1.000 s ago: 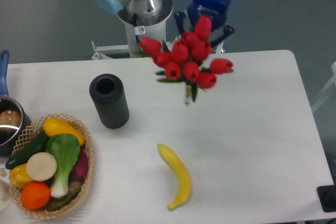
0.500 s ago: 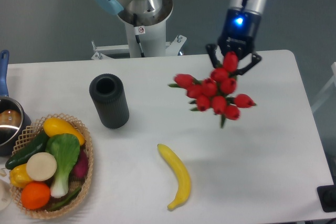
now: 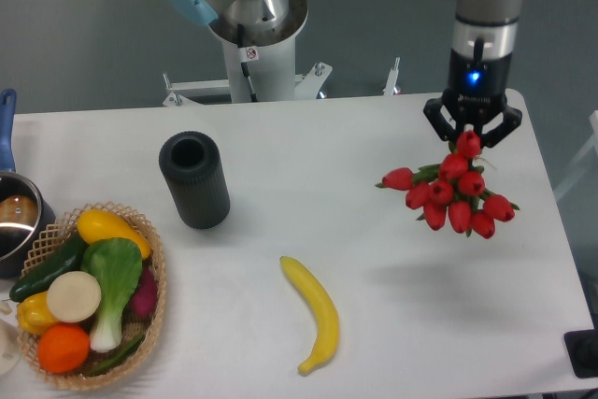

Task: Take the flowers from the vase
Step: 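Carry the held tulips away from the vase over the open table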

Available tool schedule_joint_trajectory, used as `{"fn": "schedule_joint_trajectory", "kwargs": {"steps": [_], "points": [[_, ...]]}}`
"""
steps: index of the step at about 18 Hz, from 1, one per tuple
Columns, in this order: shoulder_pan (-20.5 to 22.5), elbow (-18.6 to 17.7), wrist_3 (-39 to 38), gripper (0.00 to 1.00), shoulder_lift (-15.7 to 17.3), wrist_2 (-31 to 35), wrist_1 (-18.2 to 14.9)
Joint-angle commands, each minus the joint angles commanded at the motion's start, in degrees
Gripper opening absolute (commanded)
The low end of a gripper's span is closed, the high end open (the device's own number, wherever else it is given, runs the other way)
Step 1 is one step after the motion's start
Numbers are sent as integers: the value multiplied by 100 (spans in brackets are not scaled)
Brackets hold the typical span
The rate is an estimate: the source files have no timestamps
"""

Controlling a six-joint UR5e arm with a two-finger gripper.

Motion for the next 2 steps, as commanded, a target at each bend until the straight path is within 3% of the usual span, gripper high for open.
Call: {"fn": "schedule_joint_trajectory", "kwargs": {"steps": [2], "points": [[-219,176,-26,0,-158,413,-247]]}}
